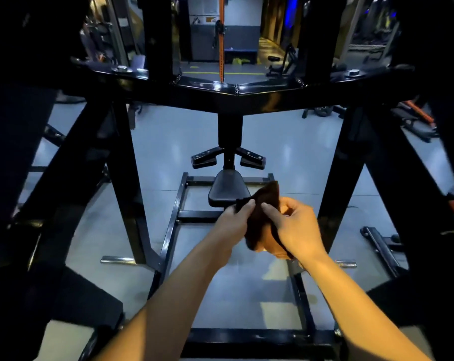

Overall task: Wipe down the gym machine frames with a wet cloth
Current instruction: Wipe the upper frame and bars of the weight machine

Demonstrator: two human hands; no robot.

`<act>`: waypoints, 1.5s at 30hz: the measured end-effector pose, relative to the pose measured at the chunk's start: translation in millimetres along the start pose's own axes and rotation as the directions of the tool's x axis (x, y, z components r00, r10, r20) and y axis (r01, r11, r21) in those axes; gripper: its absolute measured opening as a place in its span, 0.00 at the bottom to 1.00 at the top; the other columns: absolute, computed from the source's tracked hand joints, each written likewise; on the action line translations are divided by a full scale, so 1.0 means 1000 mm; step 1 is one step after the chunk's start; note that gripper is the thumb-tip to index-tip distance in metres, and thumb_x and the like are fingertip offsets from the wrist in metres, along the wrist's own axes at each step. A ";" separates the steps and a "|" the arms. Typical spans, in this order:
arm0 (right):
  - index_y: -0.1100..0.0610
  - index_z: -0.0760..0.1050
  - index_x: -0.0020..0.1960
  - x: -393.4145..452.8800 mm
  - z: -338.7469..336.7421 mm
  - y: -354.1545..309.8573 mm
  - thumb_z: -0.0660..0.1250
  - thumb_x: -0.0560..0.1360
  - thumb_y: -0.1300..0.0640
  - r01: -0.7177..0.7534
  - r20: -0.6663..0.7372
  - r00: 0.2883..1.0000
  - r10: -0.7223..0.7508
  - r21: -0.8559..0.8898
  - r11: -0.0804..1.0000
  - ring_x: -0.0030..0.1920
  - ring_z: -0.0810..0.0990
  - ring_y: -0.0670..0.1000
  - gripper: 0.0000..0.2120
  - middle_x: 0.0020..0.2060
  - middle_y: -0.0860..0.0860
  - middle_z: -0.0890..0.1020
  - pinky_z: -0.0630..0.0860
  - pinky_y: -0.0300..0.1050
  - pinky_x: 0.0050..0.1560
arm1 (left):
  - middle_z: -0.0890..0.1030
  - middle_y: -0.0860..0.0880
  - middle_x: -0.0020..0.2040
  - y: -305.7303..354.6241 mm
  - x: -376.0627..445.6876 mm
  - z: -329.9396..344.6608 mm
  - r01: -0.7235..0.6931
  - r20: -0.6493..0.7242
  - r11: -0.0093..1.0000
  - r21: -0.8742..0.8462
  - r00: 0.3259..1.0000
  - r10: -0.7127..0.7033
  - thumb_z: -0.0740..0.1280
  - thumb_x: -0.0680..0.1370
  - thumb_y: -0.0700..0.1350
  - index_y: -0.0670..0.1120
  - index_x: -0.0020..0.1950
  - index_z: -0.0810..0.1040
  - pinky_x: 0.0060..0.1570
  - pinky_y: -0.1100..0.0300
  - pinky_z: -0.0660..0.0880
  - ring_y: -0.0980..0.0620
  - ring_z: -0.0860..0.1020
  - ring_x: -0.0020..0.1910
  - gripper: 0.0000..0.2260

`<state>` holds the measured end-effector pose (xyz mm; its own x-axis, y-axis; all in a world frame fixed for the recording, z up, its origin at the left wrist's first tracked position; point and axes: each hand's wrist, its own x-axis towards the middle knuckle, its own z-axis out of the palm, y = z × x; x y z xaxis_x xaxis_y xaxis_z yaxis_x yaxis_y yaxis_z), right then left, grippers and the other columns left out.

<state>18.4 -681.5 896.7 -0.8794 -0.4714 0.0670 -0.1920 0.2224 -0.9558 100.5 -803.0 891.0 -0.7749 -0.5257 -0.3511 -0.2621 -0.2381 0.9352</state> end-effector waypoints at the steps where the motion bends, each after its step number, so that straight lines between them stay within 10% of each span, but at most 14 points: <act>1: 0.57 0.82 0.49 -0.001 0.002 -0.003 0.73 0.80 0.53 0.038 0.056 0.998 -0.039 0.016 0.999 0.32 0.82 0.44 0.06 0.34 0.49 0.84 0.76 0.42 0.31 | 0.84 0.50 0.60 0.001 -0.001 0.001 0.001 0.014 0.999 -0.049 1.000 -0.001 0.64 0.82 0.60 0.47 0.65 0.80 0.53 0.60 0.76 0.53 0.81 0.57 0.20; 12: 0.46 0.80 0.54 0.007 0.026 -0.010 0.61 0.85 0.48 0.092 0.272 0.957 -0.100 0.042 0.995 0.51 0.84 0.52 0.09 0.49 0.51 0.84 0.82 0.59 0.55 | 0.84 0.37 0.59 0.022 -0.006 -0.017 -0.062 0.006 0.892 -0.448 0.997 0.073 0.77 0.74 0.50 0.35 0.68 0.73 0.51 0.54 0.82 0.43 0.85 0.55 0.29; 16: 0.48 0.81 0.54 0.017 0.033 -0.020 0.64 0.85 0.50 0.116 0.333 0.934 -0.127 0.052 0.992 0.45 0.86 0.53 0.07 0.43 0.50 0.86 0.84 0.59 0.48 | 0.83 0.36 0.59 0.033 0.003 -0.030 -0.053 -0.019 0.909 -0.414 0.999 0.049 0.82 0.69 0.52 0.38 0.70 0.67 0.50 0.51 0.83 0.42 0.85 0.54 0.38; 21: 0.43 0.78 0.60 0.025 0.056 -0.027 0.64 0.83 0.57 0.262 0.104 0.962 -0.253 -0.085 0.961 0.45 0.82 0.37 0.11 0.43 0.38 0.82 0.79 0.35 0.39 | 0.87 0.42 0.53 0.040 0.008 -0.037 -0.027 0.022 0.961 -0.276 0.999 0.035 0.77 0.74 0.54 0.40 0.61 0.81 0.54 0.54 0.80 0.47 0.85 0.54 0.23; 26: 0.45 0.78 0.56 0.027 0.068 -0.024 0.63 0.85 0.50 0.286 0.105 0.955 -0.279 -0.058 0.957 0.38 0.84 0.49 0.06 0.38 0.44 0.82 0.82 0.54 0.30 | 0.87 0.40 0.51 0.052 0.019 -0.043 0.004 0.000 0.941 -0.338 1.000 -0.004 0.79 0.72 0.49 0.38 0.55 0.83 0.59 0.49 0.81 0.43 0.85 0.53 0.18; 29: 0.44 0.77 0.51 0.030 0.074 -0.029 0.62 0.85 0.53 0.415 0.061 0.909 -0.412 -0.045 0.909 0.39 0.81 0.49 0.08 0.39 0.44 0.79 0.80 0.53 0.34 | 0.85 0.40 0.48 0.060 0.020 -0.047 -0.031 0.076 0.926 -0.377 0.995 0.064 0.77 0.74 0.46 0.40 0.50 0.84 0.50 0.51 0.81 0.44 0.85 0.49 0.11; 34: 0.43 0.73 0.61 0.043 0.073 -0.034 0.63 0.85 0.50 0.212 0.001 0.977 -0.215 0.174 0.962 0.47 0.83 0.50 0.06 0.53 0.45 0.78 0.83 0.49 0.34 | 0.85 0.39 0.57 0.076 0.023 -0.048 -0.109 0.072 0.940 -0.323 0.988 0.139 0.77 0.75 0.45 0.39 0.65 0.78 0.52 0.48 0.82 0.42 0.85 0.55 0.22; 40: 0.45 0.73 0.71 0.049 0.081 -0.037 0.57 0.86 0.46 0.333 0.045 0.942 -0.334 0.018 0.943 0.64 0.77 0.43 0.16 0.62 0.43 0.78 0.76 0.41 0.63 | 0.86 0.40 0.50 0.085 0.032 -0.050 -0.171 -0.023 0.961 -0.216 0.985 0.170 0.73 0.78 0.44 0.40 0.58 0.81 0.41 0.56 0.81 0.47 0.86 0.48 0.12; 45: 0.43 0.75 0.68 0.053 0.078 -0.053 0.49 0.88 0.43 0.259 0.173 0.937 -0.303 0.236 0.936 0.62 0.82 0.47 0.18 0.58 0.44 0.84 0.78 0.51 0.61 | 0.86 0.45 0.52 0.101 0.038 -0.044 -0.269 -0.012 0.962 -0.039 0.963 0.269 0.69 0.79 0.51 0.47 0.58 0.84 0.54 0.54 0.81 0.47 0.84 0.54 0.11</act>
<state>16.1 -785.0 928.1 -0.6902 -0.6571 0.3030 -0.3051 -0.1154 -0.9453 70.0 -882.7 970.0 -0.8101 -0.5798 -0.0869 -0.0209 -0.1195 0.9926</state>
